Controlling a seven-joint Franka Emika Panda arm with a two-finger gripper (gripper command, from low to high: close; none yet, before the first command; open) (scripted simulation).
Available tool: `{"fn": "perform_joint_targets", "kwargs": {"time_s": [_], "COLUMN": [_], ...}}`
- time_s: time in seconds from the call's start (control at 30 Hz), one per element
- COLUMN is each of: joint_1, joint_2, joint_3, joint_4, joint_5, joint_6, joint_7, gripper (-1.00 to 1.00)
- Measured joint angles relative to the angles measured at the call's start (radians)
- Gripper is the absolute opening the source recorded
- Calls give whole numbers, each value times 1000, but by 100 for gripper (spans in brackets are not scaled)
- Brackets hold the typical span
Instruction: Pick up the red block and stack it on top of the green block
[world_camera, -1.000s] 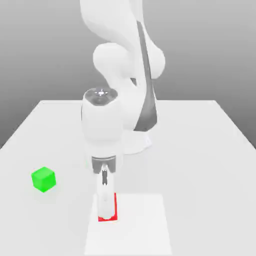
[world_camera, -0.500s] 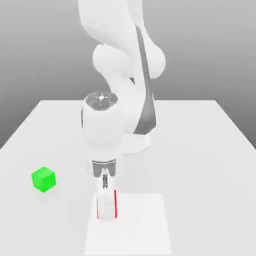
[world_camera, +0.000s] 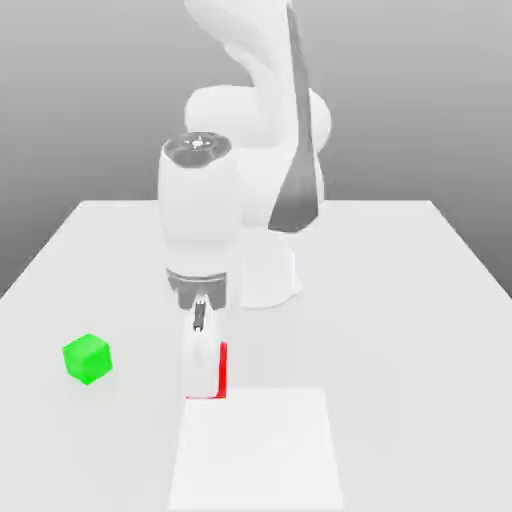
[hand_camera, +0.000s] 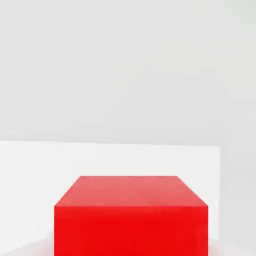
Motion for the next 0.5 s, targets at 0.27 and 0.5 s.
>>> {"fn": "perform_joint_targets", "kwargs": {"time_s": [0.27,0.5], "joint_1": [-179,-272], "joint_2": [-89,-51], "joint_3": [-105,-174], "joint_4": [-31,-43], "joint_5": [2,31], "joint_6": [-55,6], "joint_7": [177,253], "gripper": [-100,-100]}}
